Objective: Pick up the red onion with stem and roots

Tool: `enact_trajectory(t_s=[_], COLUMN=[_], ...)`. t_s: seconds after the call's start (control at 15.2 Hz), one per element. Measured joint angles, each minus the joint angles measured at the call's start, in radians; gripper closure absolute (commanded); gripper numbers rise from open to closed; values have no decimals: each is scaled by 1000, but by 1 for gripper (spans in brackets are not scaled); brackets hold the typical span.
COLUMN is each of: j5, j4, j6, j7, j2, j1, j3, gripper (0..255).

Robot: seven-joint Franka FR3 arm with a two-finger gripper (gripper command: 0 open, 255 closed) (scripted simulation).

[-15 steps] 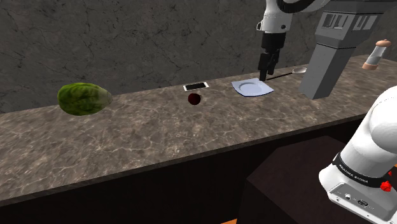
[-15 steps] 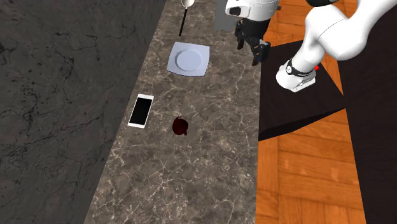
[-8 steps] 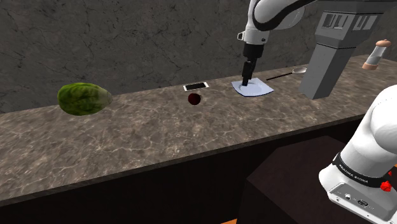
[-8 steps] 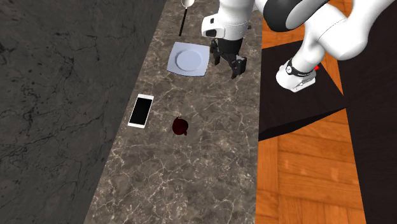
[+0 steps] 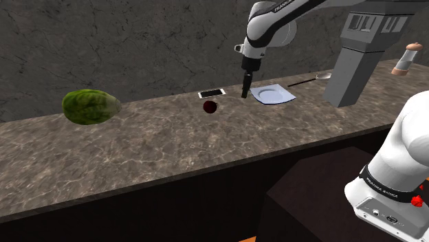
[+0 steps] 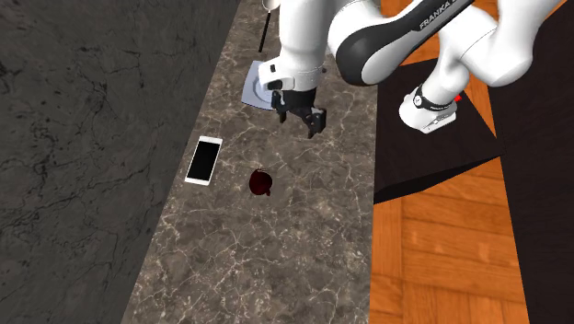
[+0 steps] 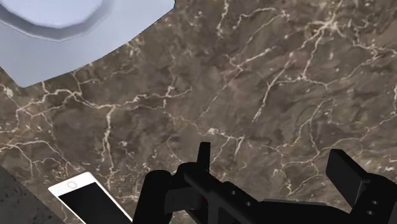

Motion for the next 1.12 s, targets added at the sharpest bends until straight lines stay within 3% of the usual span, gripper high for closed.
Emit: enact_trajectory(t_s=[0.79,1.12], j5=[147,166], j4=[395,424], j6=[79,117], j7=[-380,-432], j2=[394,452], j1=[7,5], j3=[90,110], gripper=[0,0])
